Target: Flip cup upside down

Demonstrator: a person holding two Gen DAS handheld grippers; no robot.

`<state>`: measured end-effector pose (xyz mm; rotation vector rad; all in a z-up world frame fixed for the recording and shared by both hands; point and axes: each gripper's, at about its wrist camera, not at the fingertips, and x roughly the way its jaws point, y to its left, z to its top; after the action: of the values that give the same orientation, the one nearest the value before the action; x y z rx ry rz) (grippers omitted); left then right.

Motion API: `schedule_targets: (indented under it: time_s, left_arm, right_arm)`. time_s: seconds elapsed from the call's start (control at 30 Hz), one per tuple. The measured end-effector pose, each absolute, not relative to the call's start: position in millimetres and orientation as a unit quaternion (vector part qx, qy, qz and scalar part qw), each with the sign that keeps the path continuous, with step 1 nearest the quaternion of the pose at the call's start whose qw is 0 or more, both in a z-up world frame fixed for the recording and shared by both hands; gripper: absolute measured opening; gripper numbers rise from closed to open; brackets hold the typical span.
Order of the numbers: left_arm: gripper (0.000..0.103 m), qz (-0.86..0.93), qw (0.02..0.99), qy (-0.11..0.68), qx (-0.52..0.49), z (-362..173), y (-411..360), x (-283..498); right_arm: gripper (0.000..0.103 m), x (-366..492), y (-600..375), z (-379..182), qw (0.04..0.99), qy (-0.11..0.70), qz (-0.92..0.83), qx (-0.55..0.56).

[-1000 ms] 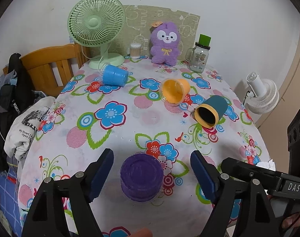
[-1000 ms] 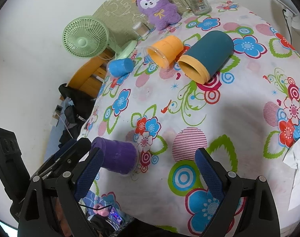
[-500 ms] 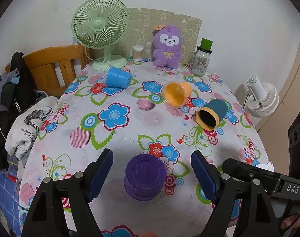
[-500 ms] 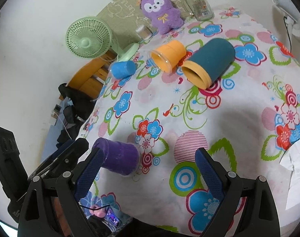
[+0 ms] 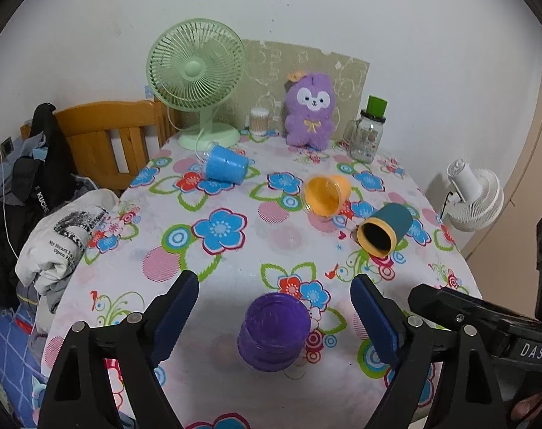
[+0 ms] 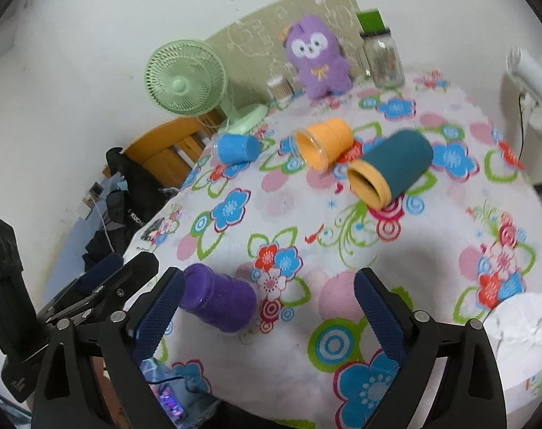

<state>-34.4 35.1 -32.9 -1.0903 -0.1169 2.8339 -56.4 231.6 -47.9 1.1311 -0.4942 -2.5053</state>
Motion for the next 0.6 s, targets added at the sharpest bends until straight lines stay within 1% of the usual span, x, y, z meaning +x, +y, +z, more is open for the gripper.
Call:
schedule_targets:
  time_s: [0.33,0.6]
  left_arm:
    - [0.093,0.949,0.028,-0.030,-0.313,-16.4,27.1,-16.8]
    - [0.095,0.955,0.019,-0.041,-0.292,-8.4,17.3,-8.7]
  right_arm:
    - [0.101,-42.7,215.3,-22.5,0.183,-0.129,-0.910,0.350]
    - [0.102,-38.1,213.3,-16.6,0.186,-0.125,-0.916,0.333]
